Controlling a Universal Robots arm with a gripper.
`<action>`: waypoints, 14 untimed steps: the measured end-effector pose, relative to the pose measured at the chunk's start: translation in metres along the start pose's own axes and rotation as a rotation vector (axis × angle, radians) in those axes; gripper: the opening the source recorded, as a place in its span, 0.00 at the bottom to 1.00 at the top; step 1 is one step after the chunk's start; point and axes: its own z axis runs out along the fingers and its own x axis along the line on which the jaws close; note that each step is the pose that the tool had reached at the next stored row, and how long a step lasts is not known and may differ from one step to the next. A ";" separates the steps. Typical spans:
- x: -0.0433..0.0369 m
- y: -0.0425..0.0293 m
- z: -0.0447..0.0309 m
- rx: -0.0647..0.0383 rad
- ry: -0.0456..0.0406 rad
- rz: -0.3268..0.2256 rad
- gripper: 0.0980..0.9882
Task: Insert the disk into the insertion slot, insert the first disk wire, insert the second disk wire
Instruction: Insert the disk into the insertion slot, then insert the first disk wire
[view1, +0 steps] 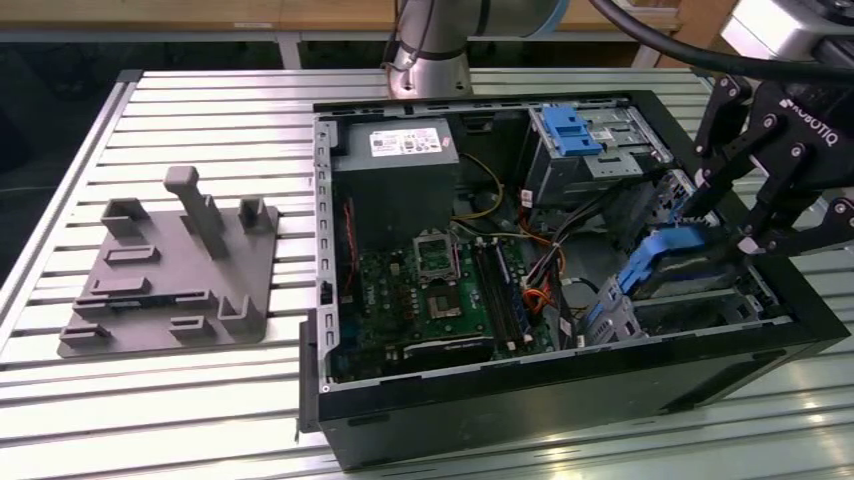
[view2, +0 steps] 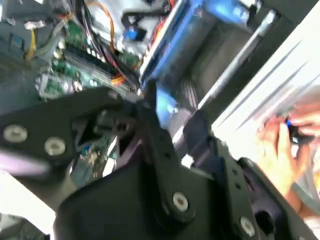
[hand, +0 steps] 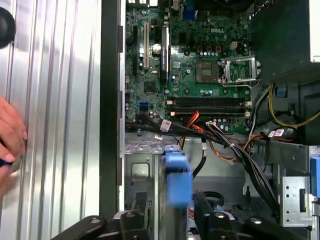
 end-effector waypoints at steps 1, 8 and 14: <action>0.0000 0.0000 0.0001 0.000 -0.0002 0.000 0.45; 0.0000 0.0000 0.0002 0.000 -0.0003 -0.001 0.45; 0.0000 0.0000 0.0002 0.000 -0.0002 -0.002 0.45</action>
